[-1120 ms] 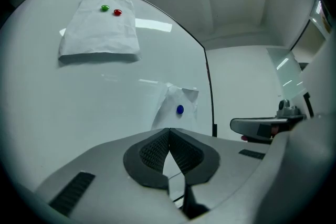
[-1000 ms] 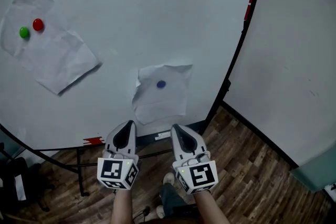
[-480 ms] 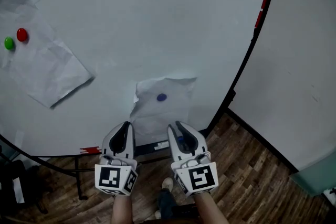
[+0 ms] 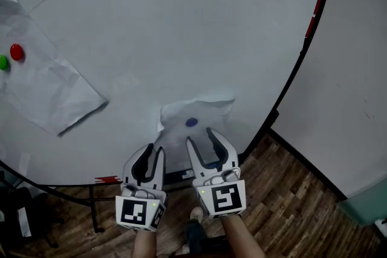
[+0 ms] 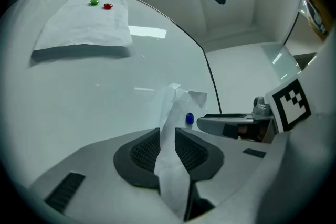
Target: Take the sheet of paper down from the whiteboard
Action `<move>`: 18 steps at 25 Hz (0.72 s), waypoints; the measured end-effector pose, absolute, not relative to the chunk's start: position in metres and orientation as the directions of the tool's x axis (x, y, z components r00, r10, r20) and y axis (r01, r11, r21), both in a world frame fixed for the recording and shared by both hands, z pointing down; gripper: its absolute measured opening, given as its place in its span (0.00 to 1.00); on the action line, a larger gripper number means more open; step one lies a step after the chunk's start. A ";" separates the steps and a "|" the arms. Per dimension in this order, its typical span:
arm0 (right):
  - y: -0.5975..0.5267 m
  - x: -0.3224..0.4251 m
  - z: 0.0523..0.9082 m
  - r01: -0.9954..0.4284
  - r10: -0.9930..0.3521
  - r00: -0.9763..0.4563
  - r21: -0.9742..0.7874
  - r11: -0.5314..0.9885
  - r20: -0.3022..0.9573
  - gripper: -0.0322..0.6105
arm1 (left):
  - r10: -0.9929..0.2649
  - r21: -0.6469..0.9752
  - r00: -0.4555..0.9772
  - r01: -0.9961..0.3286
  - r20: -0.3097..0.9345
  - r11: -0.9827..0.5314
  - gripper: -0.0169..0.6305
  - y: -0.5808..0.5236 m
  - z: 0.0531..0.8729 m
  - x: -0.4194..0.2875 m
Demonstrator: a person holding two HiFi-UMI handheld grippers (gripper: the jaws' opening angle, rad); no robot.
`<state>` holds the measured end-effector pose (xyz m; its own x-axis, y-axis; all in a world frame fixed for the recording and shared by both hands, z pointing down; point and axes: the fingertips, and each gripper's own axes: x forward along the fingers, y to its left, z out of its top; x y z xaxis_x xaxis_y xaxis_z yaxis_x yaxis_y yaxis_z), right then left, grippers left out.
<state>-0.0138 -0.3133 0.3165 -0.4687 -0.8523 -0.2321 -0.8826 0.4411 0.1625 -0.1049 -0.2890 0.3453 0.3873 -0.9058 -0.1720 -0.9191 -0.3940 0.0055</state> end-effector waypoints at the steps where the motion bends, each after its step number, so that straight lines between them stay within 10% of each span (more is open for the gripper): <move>1: -0.316 -0.015 0.315 -0.883 -0.852 -0.468 0.174 0.437 -0.234 0.34 | -0.907 -0.003 0.386 -0.920 -0.168 -0.391 0.16 -0.290 0.345 -0.104; 18: -0.335 -0.029 0.310 -0.877 -0.848 -0.468 0.254 0.408 -0.250 0.33 | -0.917 -0.055 0.338 -0.941 -0.210 -0.334 0.21 -0.299 0.331 -0.107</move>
